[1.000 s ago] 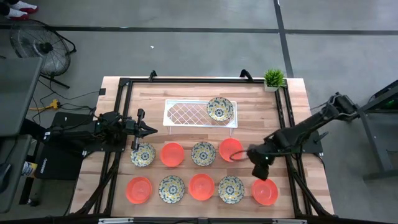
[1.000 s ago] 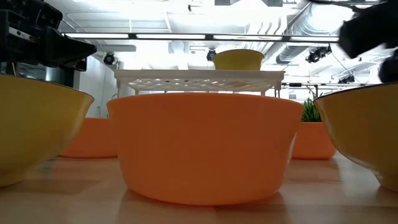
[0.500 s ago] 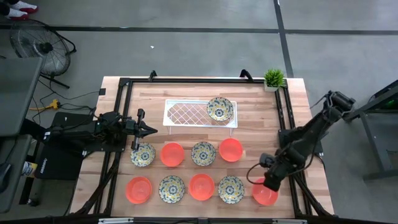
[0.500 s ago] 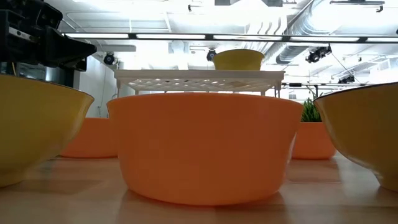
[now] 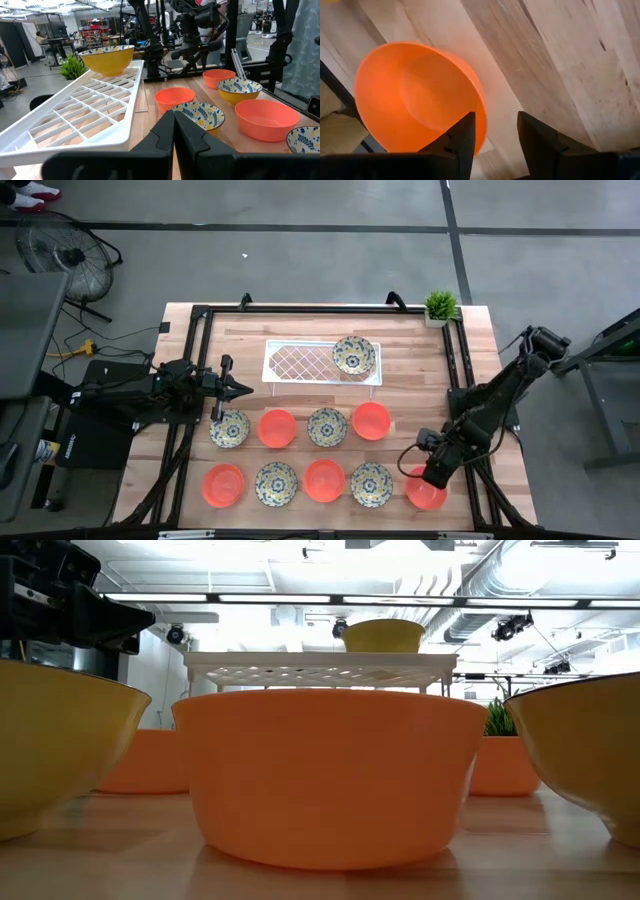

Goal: Pick & Place Mini bowls
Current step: Put the orange bowl on the shelf

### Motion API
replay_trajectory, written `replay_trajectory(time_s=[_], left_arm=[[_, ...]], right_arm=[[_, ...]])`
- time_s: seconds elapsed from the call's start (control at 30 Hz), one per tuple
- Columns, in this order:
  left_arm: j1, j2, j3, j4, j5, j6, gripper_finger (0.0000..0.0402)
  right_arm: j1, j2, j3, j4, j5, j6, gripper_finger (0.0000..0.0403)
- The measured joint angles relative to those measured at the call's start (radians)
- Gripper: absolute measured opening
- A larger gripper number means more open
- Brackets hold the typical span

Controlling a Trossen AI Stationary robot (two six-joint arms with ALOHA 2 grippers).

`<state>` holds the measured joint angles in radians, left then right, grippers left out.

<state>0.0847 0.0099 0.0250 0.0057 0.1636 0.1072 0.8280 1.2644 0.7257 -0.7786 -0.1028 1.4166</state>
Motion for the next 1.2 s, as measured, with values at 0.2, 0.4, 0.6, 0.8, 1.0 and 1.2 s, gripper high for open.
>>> replay_trajectory(time_s=[0.2,0.4,0.6,0.8,1.0,1.2], left_arm=[[0.000,0.000,0.000,0.000,0.000,0.000,0.0000],[0.000,0.000,0.000,0.000,0.000,0.000,0.0000],[0.000,0.000,0.000,0.000,0.000,0.000,0.0000],[0.000,0.000,0.000,0.000,0.000,0.000,0.0000],[0.000,0.000,0.000,0.000,0.000,0.000,0.0000],[0.000,0.000,0.000,0.000,0.000,0.000,0.0000]], right_arm=[[0.022,0.009,-0.001,0.035,0.014,-0.003,0.0133],[0.040,0.073,-0.001,0.040,0.012,-0.029,0.0133],[0.039,0.102,-0.001,0.067,0.016,-0.048,0.0133],[0.038,0.102,-0.001,0.066,0.020,-0.056,0.0120],[0.036,0.102,-0.001,0.065,0.021,-0.072,0.0079],[0.036,0.102,-0.001,0.057,0.022,-0.074,0.0034]])
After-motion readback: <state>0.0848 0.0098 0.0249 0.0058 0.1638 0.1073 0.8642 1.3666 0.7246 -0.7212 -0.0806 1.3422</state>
